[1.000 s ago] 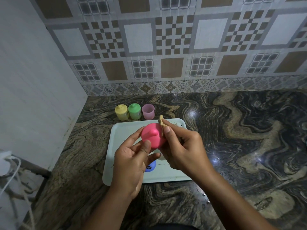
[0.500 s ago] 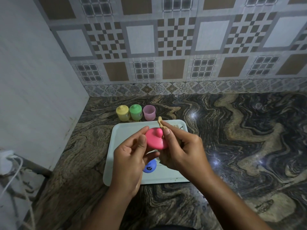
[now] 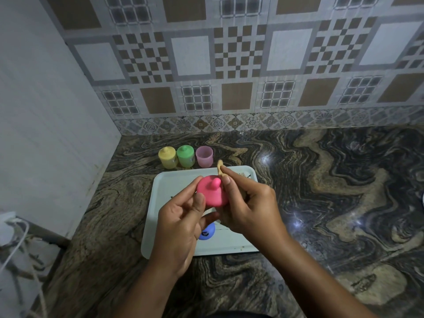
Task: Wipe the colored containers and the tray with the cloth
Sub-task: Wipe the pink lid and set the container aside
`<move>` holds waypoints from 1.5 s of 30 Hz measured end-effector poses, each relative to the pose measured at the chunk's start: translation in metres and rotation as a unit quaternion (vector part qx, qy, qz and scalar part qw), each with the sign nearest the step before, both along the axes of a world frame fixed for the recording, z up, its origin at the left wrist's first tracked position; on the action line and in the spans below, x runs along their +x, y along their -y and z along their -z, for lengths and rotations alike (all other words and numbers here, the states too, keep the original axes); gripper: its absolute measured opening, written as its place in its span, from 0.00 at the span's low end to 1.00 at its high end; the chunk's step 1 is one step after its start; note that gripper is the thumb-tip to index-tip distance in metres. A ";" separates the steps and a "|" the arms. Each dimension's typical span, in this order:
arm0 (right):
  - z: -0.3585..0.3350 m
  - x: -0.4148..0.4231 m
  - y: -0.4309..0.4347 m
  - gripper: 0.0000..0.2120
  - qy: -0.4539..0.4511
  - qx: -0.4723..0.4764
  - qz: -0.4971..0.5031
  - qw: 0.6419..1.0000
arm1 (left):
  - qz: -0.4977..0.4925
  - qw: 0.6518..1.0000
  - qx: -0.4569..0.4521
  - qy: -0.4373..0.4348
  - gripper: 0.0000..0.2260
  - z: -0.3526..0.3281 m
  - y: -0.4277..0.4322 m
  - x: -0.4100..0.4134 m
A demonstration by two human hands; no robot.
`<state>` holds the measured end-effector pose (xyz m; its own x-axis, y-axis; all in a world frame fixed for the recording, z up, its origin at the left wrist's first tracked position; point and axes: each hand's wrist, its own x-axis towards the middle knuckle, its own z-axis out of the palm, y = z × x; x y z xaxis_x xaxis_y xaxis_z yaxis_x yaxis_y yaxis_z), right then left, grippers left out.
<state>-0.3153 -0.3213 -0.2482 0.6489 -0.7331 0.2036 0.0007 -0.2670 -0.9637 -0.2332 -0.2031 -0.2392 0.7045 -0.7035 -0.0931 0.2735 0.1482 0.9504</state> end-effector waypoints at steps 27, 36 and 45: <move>0.004 -0.007 0.000 0.14 0.013 -0.022 -0.007 1.000 | -0.020 0.999 0.020 -0.018 0.16 0.001 0.000 0.008; 0.006 -0.013 -0.009 0.15 0.026 -0.029 -0.043 0.998 | 0.006 0.999 0.026 0.035 0.24 0.003 -0.008 0.001; 0.002 -0.008 -0.004 0.12 0.010 -0.023 0.010 1.000 | 0.047 0.997 0.005 0.054 0.26 -0.001 -0.012 -0.011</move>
